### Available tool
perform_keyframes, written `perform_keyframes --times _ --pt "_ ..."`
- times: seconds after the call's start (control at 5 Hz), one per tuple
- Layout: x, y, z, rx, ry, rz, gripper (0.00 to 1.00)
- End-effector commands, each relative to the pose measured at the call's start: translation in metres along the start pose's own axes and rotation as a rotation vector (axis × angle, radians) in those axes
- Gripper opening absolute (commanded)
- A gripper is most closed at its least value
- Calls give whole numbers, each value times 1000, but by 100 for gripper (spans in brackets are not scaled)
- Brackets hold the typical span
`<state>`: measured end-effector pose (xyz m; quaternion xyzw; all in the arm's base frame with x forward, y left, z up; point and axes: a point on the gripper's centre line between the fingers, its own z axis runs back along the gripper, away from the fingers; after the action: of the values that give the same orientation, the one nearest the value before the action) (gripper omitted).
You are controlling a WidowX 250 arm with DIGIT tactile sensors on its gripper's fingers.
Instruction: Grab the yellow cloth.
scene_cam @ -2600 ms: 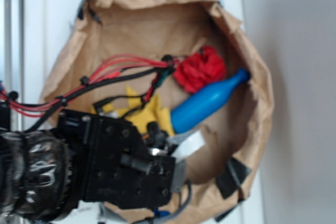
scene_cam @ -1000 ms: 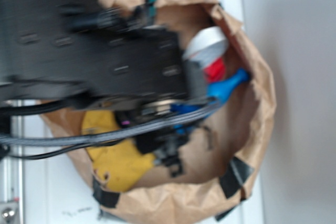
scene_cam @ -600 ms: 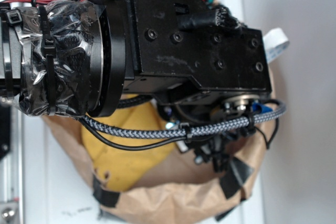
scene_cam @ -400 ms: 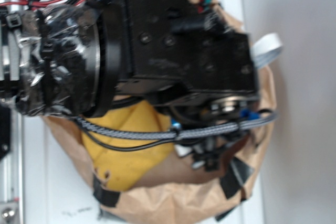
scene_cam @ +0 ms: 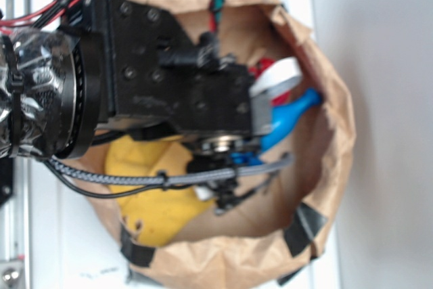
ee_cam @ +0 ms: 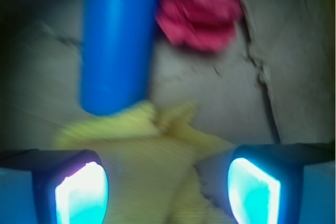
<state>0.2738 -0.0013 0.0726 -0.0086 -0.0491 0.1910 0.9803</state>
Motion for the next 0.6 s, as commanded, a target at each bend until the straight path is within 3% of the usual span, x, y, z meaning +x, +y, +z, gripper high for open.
perform_keyframes --times 0.0,0.4 --pt "-21 -18 1 -55 19 -65 100" --pt "-28 -37 14 -119 34 -66 100"
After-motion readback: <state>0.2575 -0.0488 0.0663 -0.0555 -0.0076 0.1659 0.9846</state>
